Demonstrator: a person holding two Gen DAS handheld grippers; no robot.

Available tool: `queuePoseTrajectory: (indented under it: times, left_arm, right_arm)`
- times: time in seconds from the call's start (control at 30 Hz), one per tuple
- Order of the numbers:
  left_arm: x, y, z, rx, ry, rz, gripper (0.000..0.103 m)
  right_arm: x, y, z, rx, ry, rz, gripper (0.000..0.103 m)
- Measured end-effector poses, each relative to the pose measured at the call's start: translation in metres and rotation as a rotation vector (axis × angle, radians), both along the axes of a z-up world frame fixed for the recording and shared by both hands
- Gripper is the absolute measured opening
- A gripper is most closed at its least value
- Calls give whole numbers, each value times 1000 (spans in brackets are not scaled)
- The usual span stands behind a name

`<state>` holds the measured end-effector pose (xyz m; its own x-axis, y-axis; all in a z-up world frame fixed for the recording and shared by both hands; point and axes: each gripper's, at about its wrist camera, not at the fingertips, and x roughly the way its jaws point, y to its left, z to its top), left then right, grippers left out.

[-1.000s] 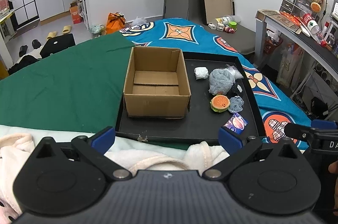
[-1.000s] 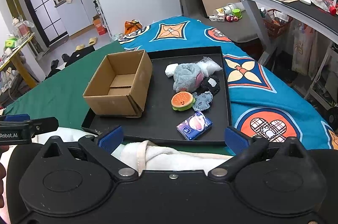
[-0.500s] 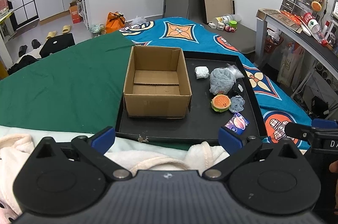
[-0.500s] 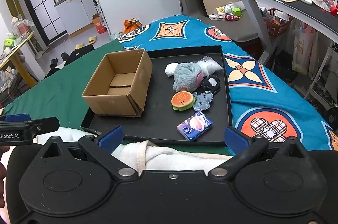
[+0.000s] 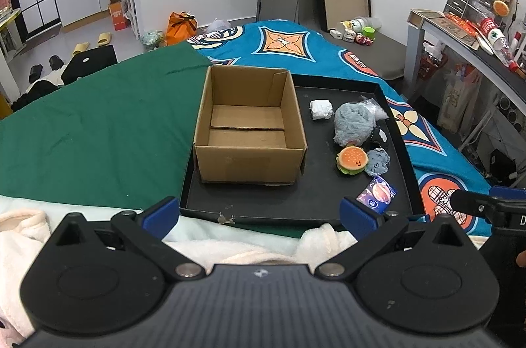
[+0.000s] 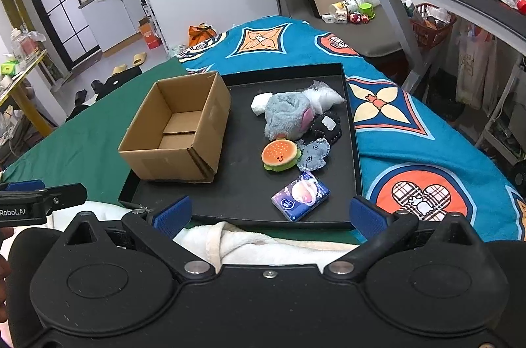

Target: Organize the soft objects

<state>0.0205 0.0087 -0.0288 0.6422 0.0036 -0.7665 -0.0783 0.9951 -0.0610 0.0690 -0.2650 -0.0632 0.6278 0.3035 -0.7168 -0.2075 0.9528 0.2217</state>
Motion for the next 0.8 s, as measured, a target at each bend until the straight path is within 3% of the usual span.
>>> queuePoseTrajectory:
  times: [0.8]
  left_arm:
    - [45, 34, -17, -66, 34, 46, 103]
  right_arm:
    - [50, 7, -19, 19, 68, 9, 103]
